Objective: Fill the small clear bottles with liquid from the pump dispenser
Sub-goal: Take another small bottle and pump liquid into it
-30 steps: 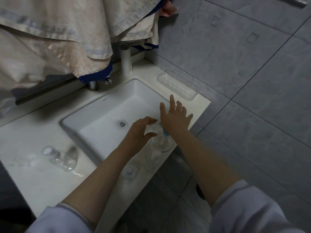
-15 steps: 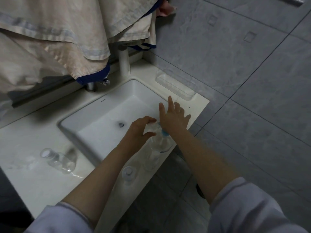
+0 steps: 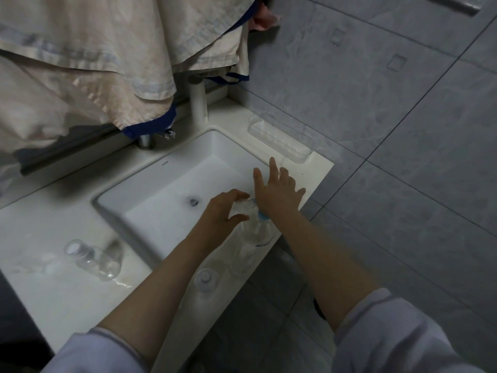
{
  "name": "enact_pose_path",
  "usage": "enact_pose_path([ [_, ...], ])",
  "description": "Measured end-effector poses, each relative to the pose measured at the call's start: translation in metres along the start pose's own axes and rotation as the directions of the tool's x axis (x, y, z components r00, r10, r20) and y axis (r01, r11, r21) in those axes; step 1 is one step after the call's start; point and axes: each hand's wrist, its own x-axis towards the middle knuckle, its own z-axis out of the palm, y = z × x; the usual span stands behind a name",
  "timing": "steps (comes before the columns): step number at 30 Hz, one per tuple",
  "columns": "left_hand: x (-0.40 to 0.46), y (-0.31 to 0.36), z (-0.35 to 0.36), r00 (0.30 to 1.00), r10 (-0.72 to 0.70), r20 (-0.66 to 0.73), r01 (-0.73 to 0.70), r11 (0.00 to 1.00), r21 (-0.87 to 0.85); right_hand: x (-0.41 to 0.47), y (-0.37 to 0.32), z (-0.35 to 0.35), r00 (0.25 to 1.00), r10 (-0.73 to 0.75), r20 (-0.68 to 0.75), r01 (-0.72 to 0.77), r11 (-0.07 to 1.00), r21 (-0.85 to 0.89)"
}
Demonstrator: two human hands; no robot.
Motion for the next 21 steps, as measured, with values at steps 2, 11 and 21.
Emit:
enact_pose_path([
  [2, -0.002, -0.006, 0.002, 1.0, -0.006, -0.023, 0.005, 1.0, -0.017, -0.001, 0.0, 0.003, 1.0, 0.011, 0.018, -0.011, 1.0, -0.022],
  [11, -0.001, -0.002, -0.003, 0.998, 0.026, -0.051, -0.026, 1.0, -0.007, 0.003, -0.003, -0.007, 0.998, -0.053, -0.039, 0.053, 0.998, -0.021],
  [21, -0.004, 0.005, -0.001, 1.0, 0.004, 0.008, -0.003, 0.999, -0.038, 0.002, 0.001, -0.001, 0.999, 0.004, 0.054, -0.003, 1.0, -0.018],
])
